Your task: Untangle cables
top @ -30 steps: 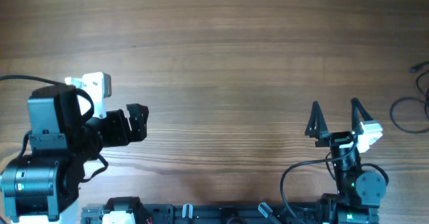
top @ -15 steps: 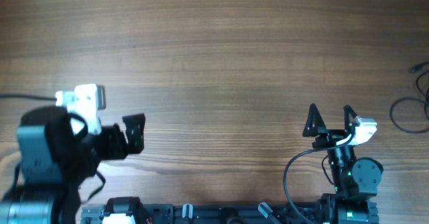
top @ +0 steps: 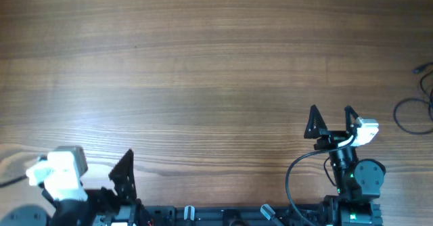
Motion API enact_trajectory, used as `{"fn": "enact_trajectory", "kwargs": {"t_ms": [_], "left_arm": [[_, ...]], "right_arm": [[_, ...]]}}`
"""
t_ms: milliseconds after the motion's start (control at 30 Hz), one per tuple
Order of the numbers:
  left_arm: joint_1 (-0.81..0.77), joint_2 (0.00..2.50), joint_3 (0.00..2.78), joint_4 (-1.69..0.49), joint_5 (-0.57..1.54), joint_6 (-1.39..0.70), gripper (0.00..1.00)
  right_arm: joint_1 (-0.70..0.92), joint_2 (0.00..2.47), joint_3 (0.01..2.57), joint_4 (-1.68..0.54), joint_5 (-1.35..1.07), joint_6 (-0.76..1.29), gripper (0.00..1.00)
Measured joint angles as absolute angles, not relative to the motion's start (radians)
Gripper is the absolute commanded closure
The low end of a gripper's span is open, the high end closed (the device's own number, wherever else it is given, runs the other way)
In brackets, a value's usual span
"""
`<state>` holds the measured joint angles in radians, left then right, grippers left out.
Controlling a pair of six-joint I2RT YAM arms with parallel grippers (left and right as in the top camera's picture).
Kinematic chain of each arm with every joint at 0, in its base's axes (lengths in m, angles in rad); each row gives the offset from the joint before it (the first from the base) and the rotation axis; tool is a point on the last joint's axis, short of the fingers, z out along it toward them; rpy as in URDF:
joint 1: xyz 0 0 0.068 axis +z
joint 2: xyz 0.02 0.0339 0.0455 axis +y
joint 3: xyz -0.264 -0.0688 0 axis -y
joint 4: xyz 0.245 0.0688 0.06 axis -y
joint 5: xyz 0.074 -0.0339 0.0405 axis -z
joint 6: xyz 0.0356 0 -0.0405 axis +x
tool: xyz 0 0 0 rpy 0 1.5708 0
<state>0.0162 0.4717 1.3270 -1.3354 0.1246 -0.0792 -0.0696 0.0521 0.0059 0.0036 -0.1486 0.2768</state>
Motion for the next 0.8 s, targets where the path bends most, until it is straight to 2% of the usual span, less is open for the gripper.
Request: {"fn": "enact_trajectory", "kwargs": {"t_ms": [533,800], "left_arm": [[0.016,0.385,1.327,-1.341,0.120,-0.115,0.00],[0.016,0.176,1.328,-1.411,0.124,-0.263,0.00]], "right_arm": [[-0.070,0.021,0.006,0.007,-0.149,0.277,0.00],[-0.070,0.020,0.006,0.007,-0.149,0.277,0.00]]}}
